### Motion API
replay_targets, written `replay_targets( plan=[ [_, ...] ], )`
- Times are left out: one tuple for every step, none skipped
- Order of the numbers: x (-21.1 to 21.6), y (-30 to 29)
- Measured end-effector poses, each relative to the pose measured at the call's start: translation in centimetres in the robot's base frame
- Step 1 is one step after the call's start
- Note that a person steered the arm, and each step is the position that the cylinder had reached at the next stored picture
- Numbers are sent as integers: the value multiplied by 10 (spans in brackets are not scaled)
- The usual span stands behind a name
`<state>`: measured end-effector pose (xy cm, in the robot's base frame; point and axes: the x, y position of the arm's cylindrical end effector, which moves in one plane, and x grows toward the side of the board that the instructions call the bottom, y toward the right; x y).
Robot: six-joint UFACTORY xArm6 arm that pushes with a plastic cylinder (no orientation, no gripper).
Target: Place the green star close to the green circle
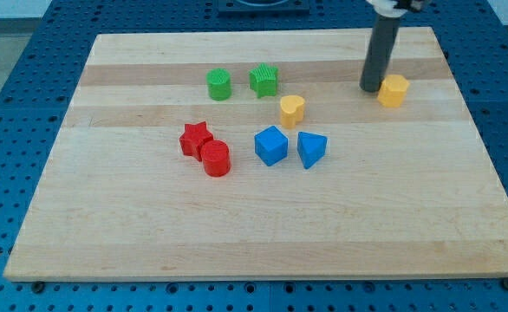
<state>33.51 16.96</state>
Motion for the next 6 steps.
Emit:
replay_targets(
  plan=[
    [2,-17],
    [4,-80],
    [4,-158],
    [18,-232],
    [45,-267],
    [52,-246]
  ],
)
